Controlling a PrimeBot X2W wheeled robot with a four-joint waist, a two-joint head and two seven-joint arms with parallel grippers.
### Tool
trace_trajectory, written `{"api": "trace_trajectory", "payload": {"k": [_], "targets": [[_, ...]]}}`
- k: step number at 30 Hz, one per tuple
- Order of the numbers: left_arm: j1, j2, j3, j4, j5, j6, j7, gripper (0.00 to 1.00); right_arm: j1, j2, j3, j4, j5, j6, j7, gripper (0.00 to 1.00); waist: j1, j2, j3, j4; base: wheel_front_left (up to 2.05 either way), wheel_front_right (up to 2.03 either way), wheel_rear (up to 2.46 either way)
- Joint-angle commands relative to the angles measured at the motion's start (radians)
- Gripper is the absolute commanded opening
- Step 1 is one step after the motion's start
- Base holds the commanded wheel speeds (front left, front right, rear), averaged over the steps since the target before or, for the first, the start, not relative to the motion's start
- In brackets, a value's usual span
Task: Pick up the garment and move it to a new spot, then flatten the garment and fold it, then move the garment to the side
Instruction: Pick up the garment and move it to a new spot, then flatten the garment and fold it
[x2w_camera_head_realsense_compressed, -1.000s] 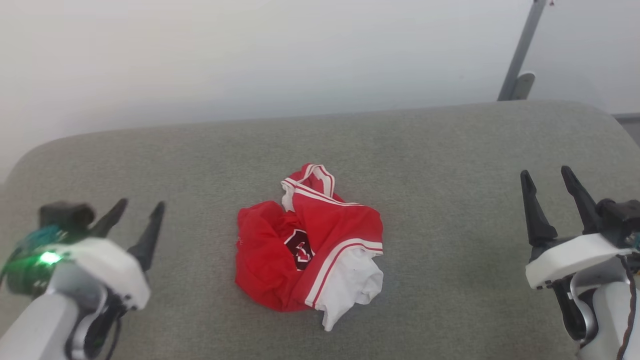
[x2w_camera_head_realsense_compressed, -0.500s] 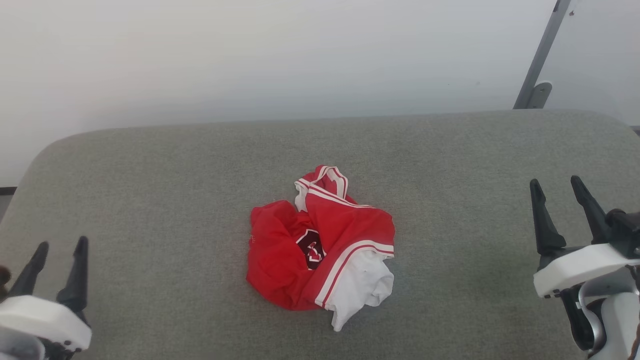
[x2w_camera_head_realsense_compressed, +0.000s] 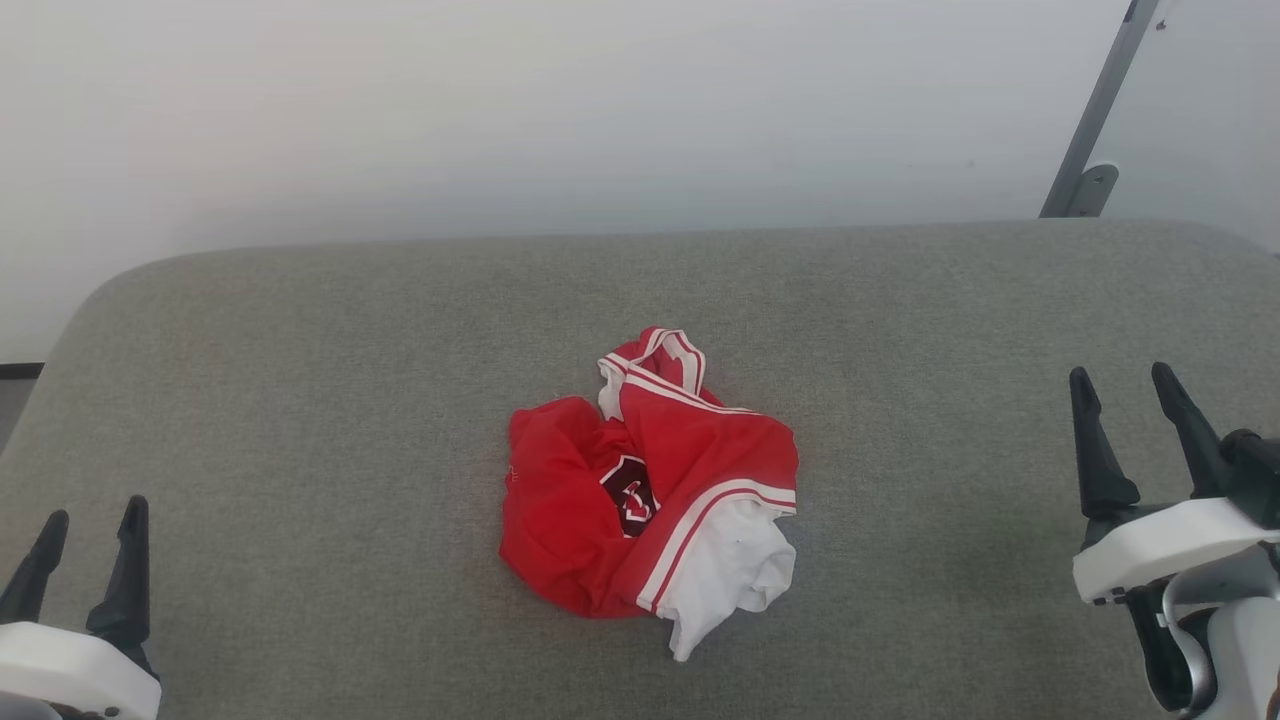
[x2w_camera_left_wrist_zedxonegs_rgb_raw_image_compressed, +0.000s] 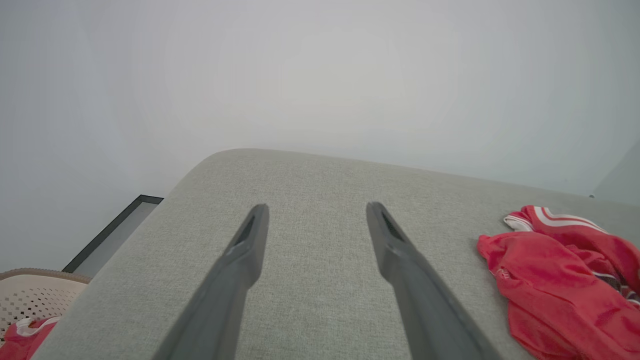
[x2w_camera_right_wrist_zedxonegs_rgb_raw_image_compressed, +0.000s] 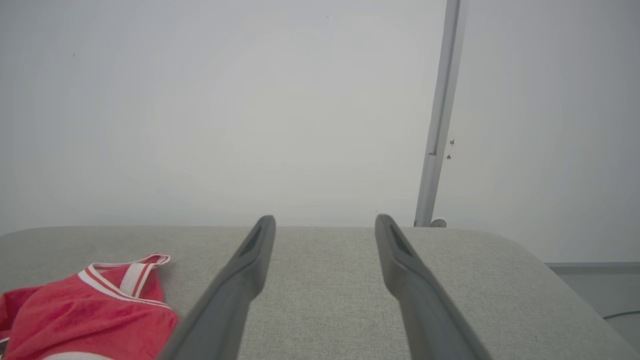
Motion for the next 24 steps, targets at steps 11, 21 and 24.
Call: {"api": "trace_trajectory", "payload": {"k": [11,21,24], "targets": [[0.007,-0.008,0.001,-0.015,0.006,0.001,-0.003,1.0,0.017,0.009,0.019,-0.011,0.003,0.0,0.019,1.0,0.0,0.0,0.0,0.011,0.0,0.0,0.0],[-0.007,-0.007,-0.008,-0.041,0.005,0.008,0.007,1.0,0.002,0.002,0.236,0.003,0.069,0.0,0.135,1.0,0.0,0.0,0.024,0.058,0.0,0.0,0.0],[-0.018,-0.012,-0.012,-0.045,0.009,0.008,0.008,1.0,-0.007,-0.008,0.324,0.007,0.103,0.0,0.197,1.0,0.0,0.0,0.039,0.076,0.0,0.0,0.0]]}}
